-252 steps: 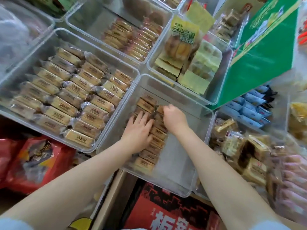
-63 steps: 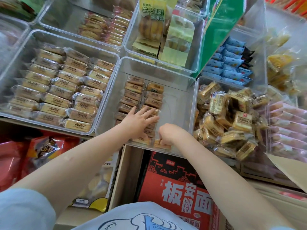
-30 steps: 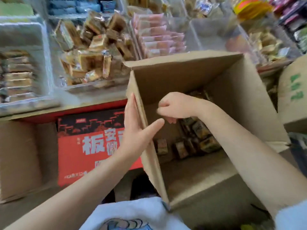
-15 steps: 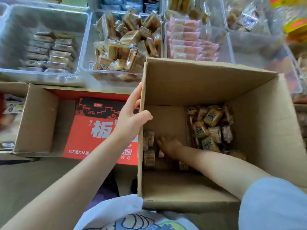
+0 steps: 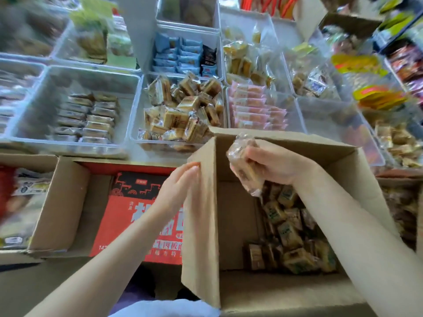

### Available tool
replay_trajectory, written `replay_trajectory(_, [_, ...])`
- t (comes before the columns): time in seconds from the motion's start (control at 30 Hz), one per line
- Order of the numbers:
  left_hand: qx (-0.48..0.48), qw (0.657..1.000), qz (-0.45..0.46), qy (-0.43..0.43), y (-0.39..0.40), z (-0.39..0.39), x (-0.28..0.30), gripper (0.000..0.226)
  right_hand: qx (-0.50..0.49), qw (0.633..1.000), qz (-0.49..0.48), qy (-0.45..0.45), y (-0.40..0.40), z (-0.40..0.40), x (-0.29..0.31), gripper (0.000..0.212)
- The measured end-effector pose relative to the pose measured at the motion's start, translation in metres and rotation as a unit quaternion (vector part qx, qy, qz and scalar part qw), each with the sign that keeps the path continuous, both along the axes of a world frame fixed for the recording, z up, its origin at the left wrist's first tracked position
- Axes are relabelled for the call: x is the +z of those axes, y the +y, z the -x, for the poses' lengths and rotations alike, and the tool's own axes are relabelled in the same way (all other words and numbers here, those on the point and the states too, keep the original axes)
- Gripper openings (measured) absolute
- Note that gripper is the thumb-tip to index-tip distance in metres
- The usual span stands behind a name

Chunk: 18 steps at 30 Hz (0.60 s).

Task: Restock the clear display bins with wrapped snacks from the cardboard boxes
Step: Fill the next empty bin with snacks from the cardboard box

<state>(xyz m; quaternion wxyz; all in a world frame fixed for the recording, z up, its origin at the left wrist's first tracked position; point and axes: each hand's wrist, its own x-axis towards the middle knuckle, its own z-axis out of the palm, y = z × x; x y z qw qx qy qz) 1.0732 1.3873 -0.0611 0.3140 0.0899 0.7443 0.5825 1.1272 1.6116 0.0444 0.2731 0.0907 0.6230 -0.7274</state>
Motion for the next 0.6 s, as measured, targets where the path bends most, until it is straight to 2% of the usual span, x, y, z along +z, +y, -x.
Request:
replay_trajectory(0.03, [0.000,0.998,0.039,0.050,-0.010,0.015,-0.003,0.034,-0.017,1.000,0.017,0.010,-0.010,0.011,0.010,0.060])
replay_trajectory(0.13, [-0.010,0.961,0.169,0.220,-0.052,0.073,-0.023,0.024,-0.065,0.996,-0.049,0.031,-0.046,0.061,0.013,0.038])
replay_trajectory(0.2, [-0.002,0.920,0.261,0.292,-0.092,0.120,-0.040,0.032,-0.086,0.988,-0.123,0.029,-0.075,0.099,0.004,0.028])
replay_trajectory(0.3, [-0.016,0.869,0.345,0.355,-0.153,0.181,-0.068,0.051,-0.068,0.963,-0.260,0.022,-0.125,0.150,-0.014,0.038])
replay_trajectory(0.37, [-0.056,0.838,0.385,0.384,-0.188,0.210,-0.089,0.054,-0.037,0.921,-0.383,0.054,-0.158,0.182,-0.029,0.046])
replay_trajectory(0.5, [-0.116,0.809,0.404,0.411,-0.224,0.244,-0.109,0.052,0.019,0.853,-0.505,0.132,-0.209,0.249,-0.078,0.041])
replay_trajectory(0.6, [-0.117,0.801,0.378,0.450,-0.231,0.248,-0.114,0.044,0.140,0.738,-0.636,0.176,-0.236,0.293,-0.119,0.028])
